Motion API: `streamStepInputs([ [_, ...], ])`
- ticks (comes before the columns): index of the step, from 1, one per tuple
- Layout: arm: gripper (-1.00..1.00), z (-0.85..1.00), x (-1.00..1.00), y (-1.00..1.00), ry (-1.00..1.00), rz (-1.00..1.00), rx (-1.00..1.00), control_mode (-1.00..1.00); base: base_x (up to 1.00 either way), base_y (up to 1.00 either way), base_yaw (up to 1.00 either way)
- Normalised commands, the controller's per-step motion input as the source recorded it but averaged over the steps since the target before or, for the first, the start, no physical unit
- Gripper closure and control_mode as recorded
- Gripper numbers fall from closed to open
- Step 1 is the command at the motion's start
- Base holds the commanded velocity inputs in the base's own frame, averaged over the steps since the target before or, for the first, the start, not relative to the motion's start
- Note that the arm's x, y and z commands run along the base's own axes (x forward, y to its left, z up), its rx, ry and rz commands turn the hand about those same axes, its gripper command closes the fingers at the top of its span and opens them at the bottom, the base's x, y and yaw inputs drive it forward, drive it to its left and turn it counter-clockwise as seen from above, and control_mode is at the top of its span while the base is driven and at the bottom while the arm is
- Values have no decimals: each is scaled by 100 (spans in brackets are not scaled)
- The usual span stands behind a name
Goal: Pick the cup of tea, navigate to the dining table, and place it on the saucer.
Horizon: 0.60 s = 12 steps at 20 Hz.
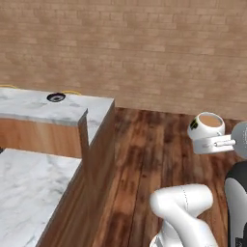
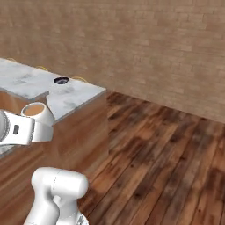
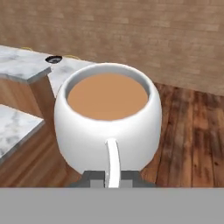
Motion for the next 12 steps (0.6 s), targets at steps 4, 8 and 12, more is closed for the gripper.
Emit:
streamStepInputs([
  [4,100,0,0,0,0,0,0,100,77,-57,47],
  [8,100,0,0,0,0,0,0,100,76,-57,47],
  [12,100,0,0,0,0,0,0,100,75,-58,47],
])
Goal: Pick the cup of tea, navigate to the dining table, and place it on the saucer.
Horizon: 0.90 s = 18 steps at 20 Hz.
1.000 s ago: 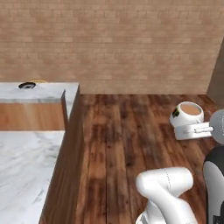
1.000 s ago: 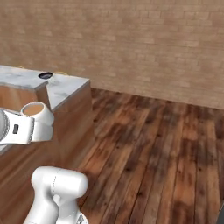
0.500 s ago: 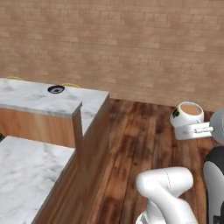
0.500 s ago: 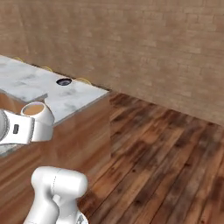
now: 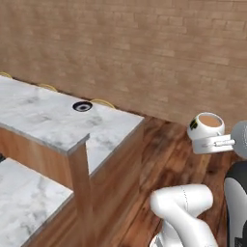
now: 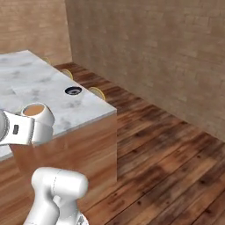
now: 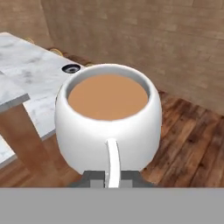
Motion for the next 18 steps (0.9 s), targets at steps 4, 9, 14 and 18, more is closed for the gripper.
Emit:
streamStepInputs([
  [4,100,0,0,0,0,0,0,100,64,-63,46],
  [9,100,0,0,0,0,0,0,100,62,-61,47],
  [14,100,0,0,0,0,0,0,100,59,-60,48],
  [18,100,0,0,0,0,0,0,100,54,-59,49],
])
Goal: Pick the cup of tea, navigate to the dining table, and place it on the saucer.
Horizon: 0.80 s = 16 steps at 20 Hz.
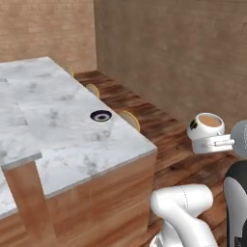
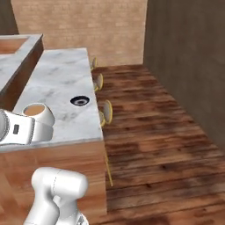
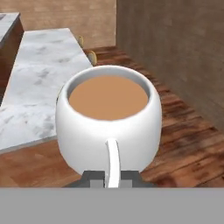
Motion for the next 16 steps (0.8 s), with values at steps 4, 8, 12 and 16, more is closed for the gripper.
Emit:
streamStepInputs([
  [4,100,0,0,0,0,0,0,100,53,-58,50],
  [8,100,0,0,0,0,0,0,100,40,-62,51],
  [12,100,0,0,0,0,0,0,100,28,-65,52],
  [16,100,0,0,0,0,0,0,100,27,-63,53],
])
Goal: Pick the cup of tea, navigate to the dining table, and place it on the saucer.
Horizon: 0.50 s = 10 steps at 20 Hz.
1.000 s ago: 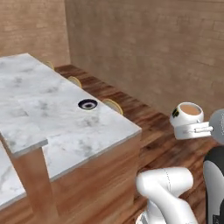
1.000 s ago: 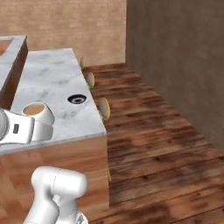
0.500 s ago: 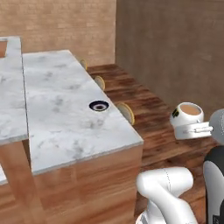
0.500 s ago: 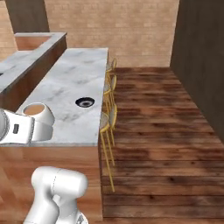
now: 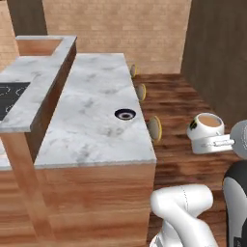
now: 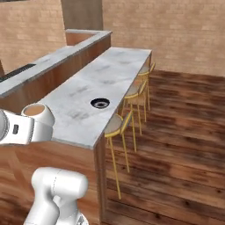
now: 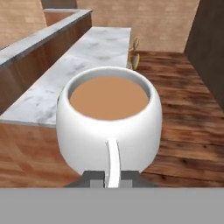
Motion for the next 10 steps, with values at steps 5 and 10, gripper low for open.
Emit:
streamStepInputs([
  [5,100,0,0,0,0,0,0,100,26,-63,53],
  [10,100,0,0,0,0,0,0,100,26,-67,51],
])
